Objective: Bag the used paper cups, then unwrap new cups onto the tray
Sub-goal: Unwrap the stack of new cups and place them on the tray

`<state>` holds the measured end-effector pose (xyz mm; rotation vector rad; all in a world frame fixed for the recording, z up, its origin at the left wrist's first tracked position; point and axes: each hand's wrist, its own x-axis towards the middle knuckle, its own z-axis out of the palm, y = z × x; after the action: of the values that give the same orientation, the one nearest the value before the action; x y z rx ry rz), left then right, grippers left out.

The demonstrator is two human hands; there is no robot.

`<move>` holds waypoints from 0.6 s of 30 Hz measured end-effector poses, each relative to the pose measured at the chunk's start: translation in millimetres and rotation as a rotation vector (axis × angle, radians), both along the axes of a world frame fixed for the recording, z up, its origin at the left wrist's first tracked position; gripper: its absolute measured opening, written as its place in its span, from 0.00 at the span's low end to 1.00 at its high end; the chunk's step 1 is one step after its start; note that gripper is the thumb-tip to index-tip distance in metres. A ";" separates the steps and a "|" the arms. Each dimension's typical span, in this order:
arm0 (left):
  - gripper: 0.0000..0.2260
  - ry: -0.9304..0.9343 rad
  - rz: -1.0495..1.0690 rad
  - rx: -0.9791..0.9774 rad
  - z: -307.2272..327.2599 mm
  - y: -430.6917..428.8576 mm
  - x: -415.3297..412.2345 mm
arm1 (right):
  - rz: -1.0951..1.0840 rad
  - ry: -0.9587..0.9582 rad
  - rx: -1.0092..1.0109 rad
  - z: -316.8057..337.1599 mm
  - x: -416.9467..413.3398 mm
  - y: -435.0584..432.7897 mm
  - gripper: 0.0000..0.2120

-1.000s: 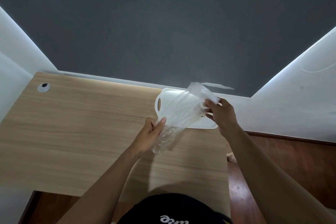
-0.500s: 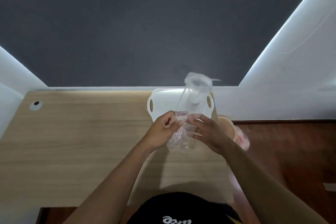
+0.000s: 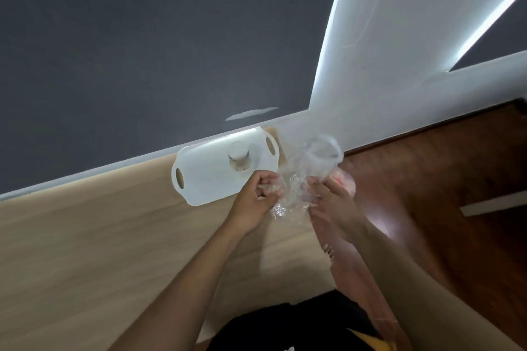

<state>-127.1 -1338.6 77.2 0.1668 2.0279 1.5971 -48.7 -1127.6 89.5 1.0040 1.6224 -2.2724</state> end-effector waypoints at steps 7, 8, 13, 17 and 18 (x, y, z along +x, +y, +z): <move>0.16 -0.062 -0.059 -0.140 -29.0 81.5 -14.5 | -0.009 -0.028 -0.031 -9.5 -0.6 52.1 0.14; 0.17 -0.076 -0.063 -0.160 -34.4 90.0 -17.0 | -0.004 -0.036 -0.034 -15.0 -3.6 57.9 0.16; 0.21 -0.189 -0.066 -0.210 -67.0 147.9 -33.6 | -0.003 -0.149 0.033 -56.9 -23.4 107.5 0.28; 0.22 -0.326 0.007 -0.185 -88.2 176.8 -46.2 | 0.031 -0.225 0.138 -89.6 -39.1 136.0 0.32; 0.22 -0.344 0.015 -0.180 -93.7 181.5 -49.4 | 0.034 -0.232 0.142 -95.1 -41.5 140.9 0.30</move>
<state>-176.4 -1157.1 -16.5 -0.1792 1.8902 1.3362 -90.2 -986.7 -5.6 1.2123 1.7037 -1.9569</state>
